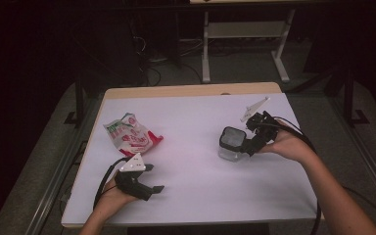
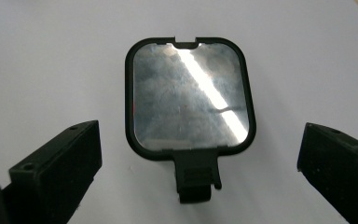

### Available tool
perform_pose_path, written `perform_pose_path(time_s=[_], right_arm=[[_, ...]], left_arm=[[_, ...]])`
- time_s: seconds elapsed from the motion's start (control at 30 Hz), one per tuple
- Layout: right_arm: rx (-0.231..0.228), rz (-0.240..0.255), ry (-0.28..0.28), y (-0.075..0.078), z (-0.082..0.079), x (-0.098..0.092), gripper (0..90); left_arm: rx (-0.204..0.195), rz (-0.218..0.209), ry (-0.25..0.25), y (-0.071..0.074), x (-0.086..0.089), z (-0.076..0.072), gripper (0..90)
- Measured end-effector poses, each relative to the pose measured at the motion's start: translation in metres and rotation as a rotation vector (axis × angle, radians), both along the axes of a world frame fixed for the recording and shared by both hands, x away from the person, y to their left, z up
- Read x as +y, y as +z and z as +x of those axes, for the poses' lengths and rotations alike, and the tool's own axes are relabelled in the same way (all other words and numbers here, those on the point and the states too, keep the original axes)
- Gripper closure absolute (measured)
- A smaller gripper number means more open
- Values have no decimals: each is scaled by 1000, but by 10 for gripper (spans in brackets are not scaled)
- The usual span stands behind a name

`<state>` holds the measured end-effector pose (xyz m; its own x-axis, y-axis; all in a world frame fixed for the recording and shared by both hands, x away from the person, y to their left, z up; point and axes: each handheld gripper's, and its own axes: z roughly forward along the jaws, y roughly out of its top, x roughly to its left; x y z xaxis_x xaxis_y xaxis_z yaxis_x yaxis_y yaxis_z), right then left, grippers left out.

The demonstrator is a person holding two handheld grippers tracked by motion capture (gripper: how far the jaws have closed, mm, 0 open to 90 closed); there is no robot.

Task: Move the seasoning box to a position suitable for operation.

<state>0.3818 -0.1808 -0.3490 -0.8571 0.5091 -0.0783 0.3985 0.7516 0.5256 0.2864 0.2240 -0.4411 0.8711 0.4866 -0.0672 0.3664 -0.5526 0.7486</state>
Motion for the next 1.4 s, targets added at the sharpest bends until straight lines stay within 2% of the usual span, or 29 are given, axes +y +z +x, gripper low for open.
perform_pose_path(time_s=[0.3,0.6,0.67,0.9,1.0,1.13,1.17,1.3,1.37,1.4], right_arm=[[38,-66,47,3,15,22,0],[77,-146,96,-7,27,44,0],[105,-165,88,-14,30,49,0],[147,-200,101,-27,34,56,0],[165,-233,111,-34,36,58,15],[187,-242,123,-37,38,59,53],[206,-249,123,-39,39,60,62],[209,-264,127,-42,40,60,100],[192,-277,135,-43,41,59,141],[201,-270,132,-42,42,59,144]], left_arm=[[5,-3,-3,-1,-1,-1,128],[5,0,-15,-1,-1,-2,128],[5,-1,-17,-1,-2,-2,128],[5,-2,-19,-1,-1,-2,128],[6,-3,-17,-1,-2,-2,127],[6,-3,-17,-1,-2,-2,128],[7,-4,-16,-1,-2,-2,127],[6,-2,-18,-1,-2,-2,128],[9,-7,-13,-2,-2,-2,128],[9,-5,-14,-2,-2,-2,128]])
